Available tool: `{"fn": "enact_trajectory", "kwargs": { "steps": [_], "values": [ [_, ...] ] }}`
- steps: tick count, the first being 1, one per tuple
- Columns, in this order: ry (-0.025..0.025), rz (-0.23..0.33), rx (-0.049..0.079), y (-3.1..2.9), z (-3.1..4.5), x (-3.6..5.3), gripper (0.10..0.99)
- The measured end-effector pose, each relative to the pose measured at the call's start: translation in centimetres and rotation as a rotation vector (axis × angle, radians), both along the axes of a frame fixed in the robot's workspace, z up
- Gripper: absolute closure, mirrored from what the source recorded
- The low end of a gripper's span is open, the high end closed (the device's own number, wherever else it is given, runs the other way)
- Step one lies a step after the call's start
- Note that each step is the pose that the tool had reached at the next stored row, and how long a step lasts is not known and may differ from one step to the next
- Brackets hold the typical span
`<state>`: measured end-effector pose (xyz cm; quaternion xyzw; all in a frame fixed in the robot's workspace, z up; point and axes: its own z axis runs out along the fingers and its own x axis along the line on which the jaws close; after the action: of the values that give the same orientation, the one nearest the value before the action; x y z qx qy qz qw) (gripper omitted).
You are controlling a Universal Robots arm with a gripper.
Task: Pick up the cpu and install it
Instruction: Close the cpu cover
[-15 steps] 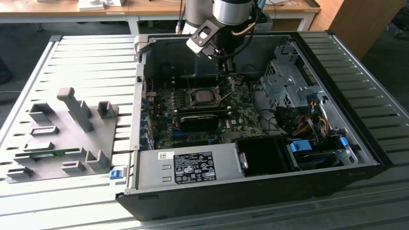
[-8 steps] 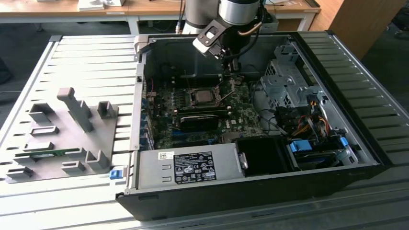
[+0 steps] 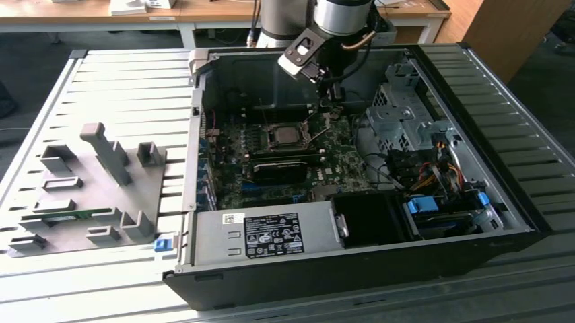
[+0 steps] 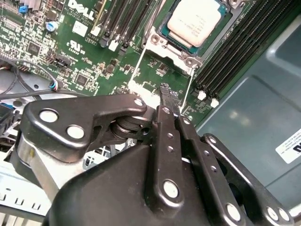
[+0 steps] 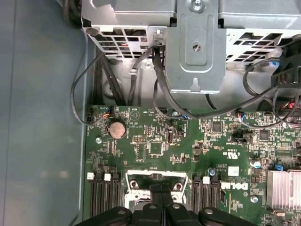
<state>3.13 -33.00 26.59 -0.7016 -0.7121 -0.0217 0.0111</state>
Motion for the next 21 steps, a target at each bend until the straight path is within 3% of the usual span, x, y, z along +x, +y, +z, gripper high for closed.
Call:
{"fn": "enact_trajectory", "kwargs": {
  "steps": [7,21],
  "values": [
    [0.0031,0.000,0.000,0.00,-0.06,0.41,0.980],
    [0.0034,0.001,0.000,0.00,-0.22,1.33,0.980]
  ]
}}
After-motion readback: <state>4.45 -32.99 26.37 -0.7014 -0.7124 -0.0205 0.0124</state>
